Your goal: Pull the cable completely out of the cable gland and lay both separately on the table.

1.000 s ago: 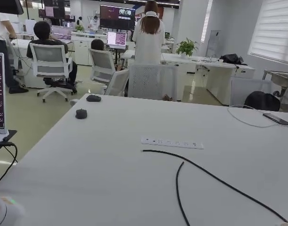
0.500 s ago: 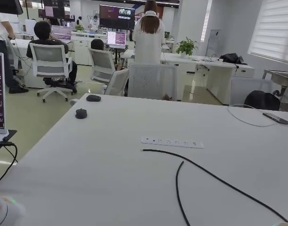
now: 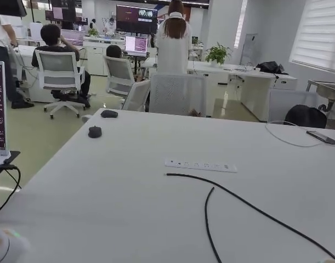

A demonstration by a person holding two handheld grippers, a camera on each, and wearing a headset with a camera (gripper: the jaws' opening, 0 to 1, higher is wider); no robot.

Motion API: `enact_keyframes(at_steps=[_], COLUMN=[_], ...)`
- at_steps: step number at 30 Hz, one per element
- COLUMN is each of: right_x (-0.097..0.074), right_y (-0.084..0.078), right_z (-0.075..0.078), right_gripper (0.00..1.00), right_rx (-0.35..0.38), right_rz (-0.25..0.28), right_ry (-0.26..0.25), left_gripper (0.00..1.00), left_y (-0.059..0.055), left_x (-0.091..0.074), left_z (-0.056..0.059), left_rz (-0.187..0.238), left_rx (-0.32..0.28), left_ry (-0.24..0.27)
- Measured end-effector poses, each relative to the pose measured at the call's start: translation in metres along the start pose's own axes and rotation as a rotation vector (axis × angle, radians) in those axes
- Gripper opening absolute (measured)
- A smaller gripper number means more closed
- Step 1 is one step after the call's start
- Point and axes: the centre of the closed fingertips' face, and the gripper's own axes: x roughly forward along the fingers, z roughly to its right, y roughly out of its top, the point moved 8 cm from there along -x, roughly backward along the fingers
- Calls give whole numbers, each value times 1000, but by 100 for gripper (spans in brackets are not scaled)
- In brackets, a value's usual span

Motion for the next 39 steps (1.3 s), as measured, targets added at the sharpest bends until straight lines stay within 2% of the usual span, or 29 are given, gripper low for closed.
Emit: enact_keyframes(at_steps=[39], right_x=[2], right_y=[-1], right_z=[0], right_gripper=[49], right_rx=[-3], right_rz=[-8], right_ry=[-2], left_gripper=[39], left_y=[-2], left_x=[0], left_z=[0], left_rz=[-16], left_rx=[-2], left_ry=[7])
